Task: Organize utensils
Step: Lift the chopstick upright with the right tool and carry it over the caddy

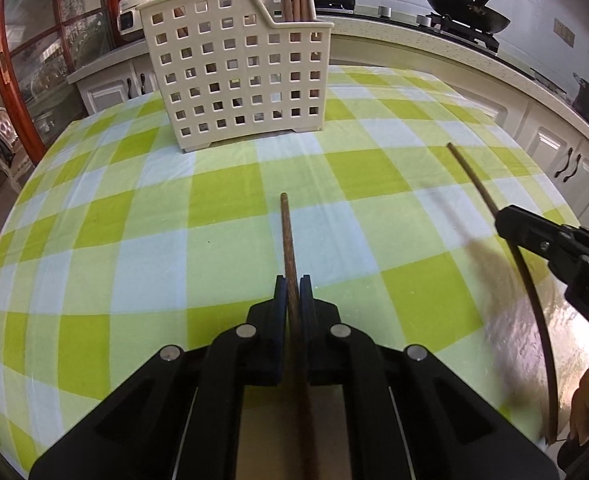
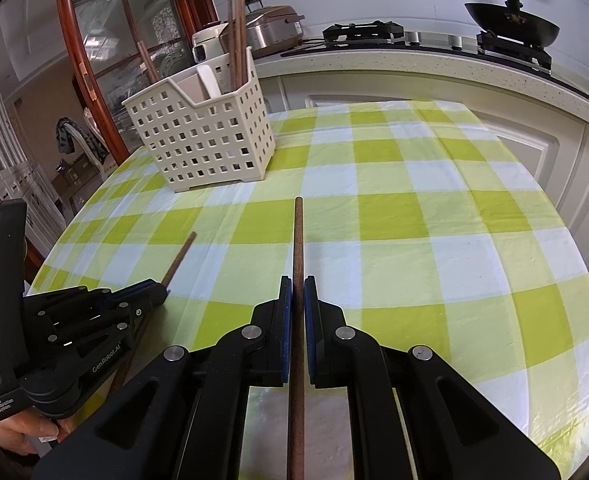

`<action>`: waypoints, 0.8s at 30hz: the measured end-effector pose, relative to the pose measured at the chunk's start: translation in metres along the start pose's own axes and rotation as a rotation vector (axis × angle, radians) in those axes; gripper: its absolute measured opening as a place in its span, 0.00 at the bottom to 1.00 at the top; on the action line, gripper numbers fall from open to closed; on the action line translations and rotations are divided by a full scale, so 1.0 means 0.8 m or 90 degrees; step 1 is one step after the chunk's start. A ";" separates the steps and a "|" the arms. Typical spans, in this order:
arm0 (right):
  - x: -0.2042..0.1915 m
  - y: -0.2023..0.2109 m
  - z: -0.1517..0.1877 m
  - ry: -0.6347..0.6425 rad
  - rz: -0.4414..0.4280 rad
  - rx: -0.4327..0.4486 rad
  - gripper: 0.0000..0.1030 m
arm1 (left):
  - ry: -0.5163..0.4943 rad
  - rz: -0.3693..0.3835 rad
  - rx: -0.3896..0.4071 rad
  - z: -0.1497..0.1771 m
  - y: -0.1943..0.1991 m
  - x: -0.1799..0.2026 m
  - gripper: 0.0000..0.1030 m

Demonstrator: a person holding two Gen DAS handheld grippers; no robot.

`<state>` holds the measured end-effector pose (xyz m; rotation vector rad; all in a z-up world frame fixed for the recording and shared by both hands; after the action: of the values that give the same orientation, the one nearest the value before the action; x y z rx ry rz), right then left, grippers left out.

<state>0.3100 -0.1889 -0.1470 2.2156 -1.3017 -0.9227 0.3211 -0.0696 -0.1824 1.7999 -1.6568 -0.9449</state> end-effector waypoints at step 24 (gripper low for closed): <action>-0.094 0.049 -0.056 0.100 -0.037 0.093 0.07 | 0.068 0.014 0.159 -0.036 0.126 -0.071 0.06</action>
<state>0.2924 -0.1412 -0.0651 2.3953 -1.2746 -0.6768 0.2792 -0.0285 -0.0788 1.9520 -1.7872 -0.6428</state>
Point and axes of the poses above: each gripper's, at about its wrist camera, not at the fingertips, and y roughly against the way its jaws point, x to its right, z to its underside, the point moved 7 cm from there along -y, roughly the way its jaws point, and after that the axes turned 10 degrees about -z, right-handed, at the moved point
